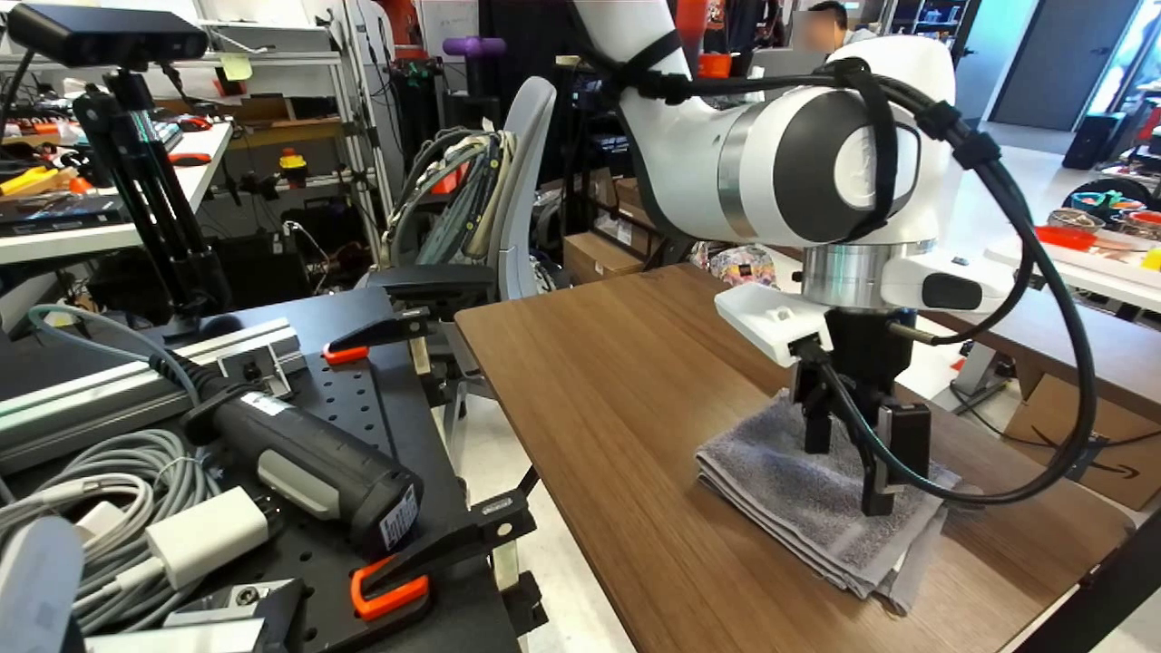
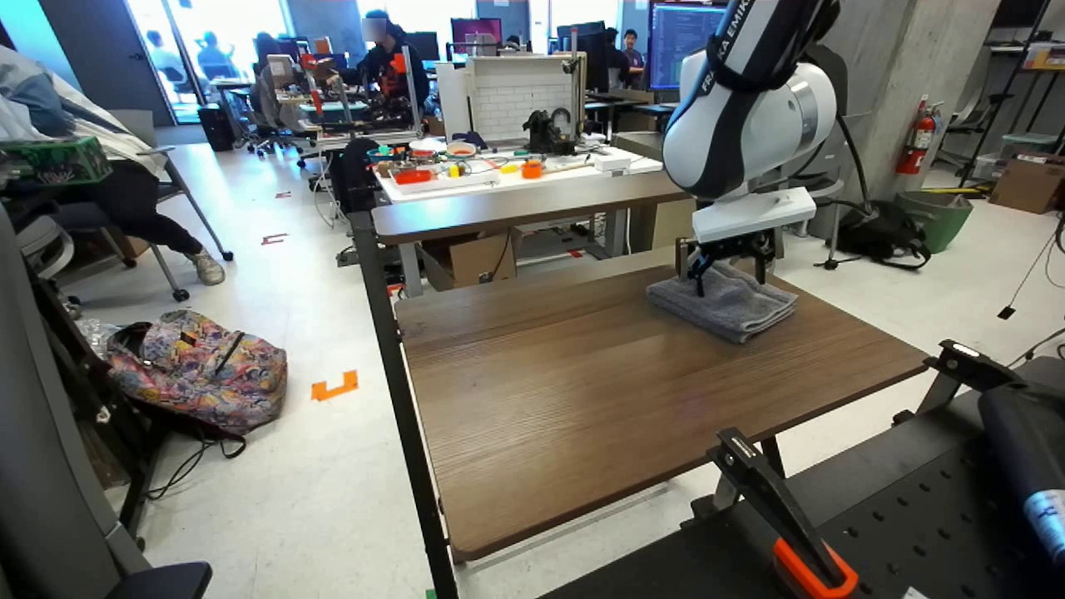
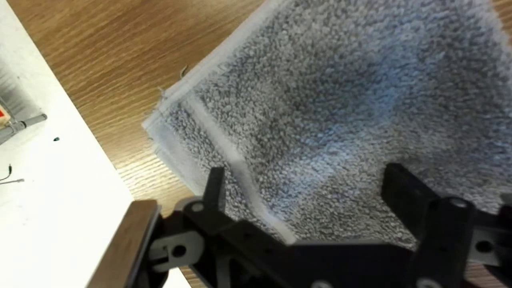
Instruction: Move the towel to the right
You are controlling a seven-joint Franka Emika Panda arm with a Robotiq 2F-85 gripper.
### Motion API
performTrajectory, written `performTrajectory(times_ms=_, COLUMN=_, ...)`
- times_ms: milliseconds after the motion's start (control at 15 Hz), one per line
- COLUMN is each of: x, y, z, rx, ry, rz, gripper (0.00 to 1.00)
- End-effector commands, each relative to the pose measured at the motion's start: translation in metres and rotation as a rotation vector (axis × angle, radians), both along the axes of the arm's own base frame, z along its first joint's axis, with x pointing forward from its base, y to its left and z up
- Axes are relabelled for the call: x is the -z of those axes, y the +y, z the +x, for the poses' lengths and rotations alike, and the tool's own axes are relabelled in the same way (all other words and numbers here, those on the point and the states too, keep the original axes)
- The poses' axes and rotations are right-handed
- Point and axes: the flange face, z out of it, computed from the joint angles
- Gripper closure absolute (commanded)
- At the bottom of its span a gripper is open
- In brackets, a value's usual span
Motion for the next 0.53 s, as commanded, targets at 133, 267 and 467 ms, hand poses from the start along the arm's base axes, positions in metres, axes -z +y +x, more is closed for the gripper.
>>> performTrajectory(times_ms=133, x=-0.024, y=0.014, z=-0.004, rx=-0.02, ry=-0.013, rz=0.044, gripper=0.0)
performTrajectory(times_ms=267, x=-0.055, y=0.018, z=-0.015, rx=-0.022, ry=-0.052, rz=0.065, gripper=0.0)
performTrajectory(times_ms=467, x=-0.096, y=0.013, z=-0.035, rx=-0.074, ry=-0.106, rz=0.064, gripper=0.0)
